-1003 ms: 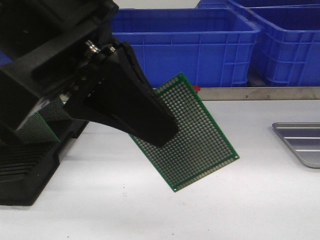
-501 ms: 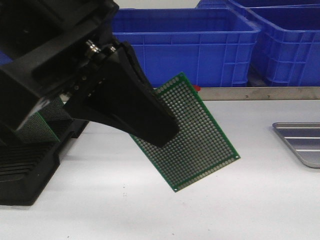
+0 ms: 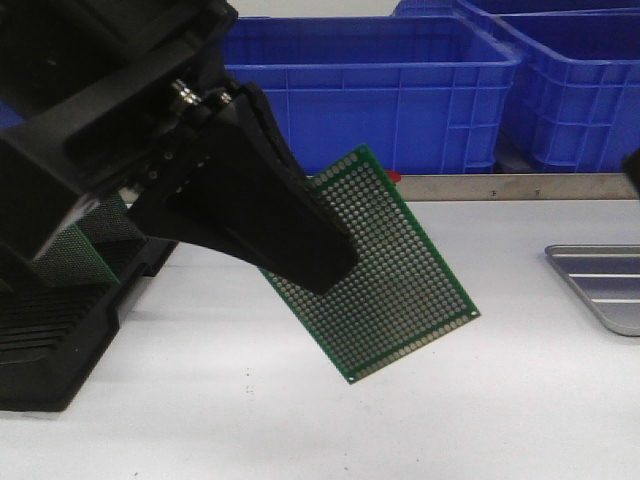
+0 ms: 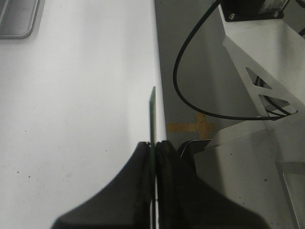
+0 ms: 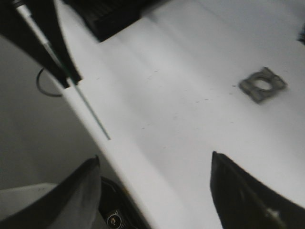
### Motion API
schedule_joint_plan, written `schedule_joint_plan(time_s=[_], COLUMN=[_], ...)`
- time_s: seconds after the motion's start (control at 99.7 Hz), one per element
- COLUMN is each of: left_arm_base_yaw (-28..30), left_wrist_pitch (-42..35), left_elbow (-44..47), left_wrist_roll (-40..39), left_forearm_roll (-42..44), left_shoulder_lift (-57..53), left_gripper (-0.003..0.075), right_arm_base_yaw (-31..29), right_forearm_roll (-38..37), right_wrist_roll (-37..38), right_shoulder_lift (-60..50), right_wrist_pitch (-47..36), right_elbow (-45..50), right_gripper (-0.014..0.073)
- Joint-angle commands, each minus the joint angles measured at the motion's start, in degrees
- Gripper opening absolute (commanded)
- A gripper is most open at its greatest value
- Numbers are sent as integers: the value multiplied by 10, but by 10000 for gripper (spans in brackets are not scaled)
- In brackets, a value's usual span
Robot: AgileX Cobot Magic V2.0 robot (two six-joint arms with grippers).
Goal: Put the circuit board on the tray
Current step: 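Bring the right gripper to the board and grasp its lower edge, then open the left gripper and carry the board toward the tray with the right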
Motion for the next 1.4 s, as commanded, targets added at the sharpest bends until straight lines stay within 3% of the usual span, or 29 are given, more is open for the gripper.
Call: schedule_joint_plan(time_s=[0.0, 0.231, 0.441, 0.562, 0.822, 0.983, 1.073, 1.244, 1.314, 1.394], left_arm_base_yaw=[-4, -4, -4, -4, -4, -4, -4, -1, 9, 24], left_wrist_pitch=[5, 5, 5, 3, 1, -8, -1, -3, -5, -13], left_elbow=[-18, -18, -18, -18, -18, -18, -18, -18, -18, -20], left_wrist_roll=[-5, -5, -5, -5, -5, -3, 21, 26, 26, 26], left_forearm_roll=[-34, -39, -40, -46, -54, -53, -50, -50, -50, -50], left_shoulder_lift=[-15, -15, -15, -15, -15, -15, -15, -16, -19, -23], left_gripper=[-17, -17, -17, -17, -17, -11, 87, 487, 566, 577], right_arm_base_yaw=[38, 123, 157, 162, 162, 162, 162, 161, 161, 154], right_forearm_roll=[33, 33, 73, 98, 105, 105, 105, 105, 105, 105], right_wrist_roll=[-46, -89, -103, -105, -105, -105, -105, -100, -78, -41], right_shoulder_lift=[39, 150, 231, 255, 260, 260, 260, 260, 260, 260], right_wrist_pitch=[-10, -15, -20, -20, -22, -22, -22, -14, -10, -8], right_elbow=[-20, -49, -90, -110, -118, -118, -118, -118, -118, -118], right_gripper=[517, 517, 501, 364, -50, -61, -61, -61, -61, -61])
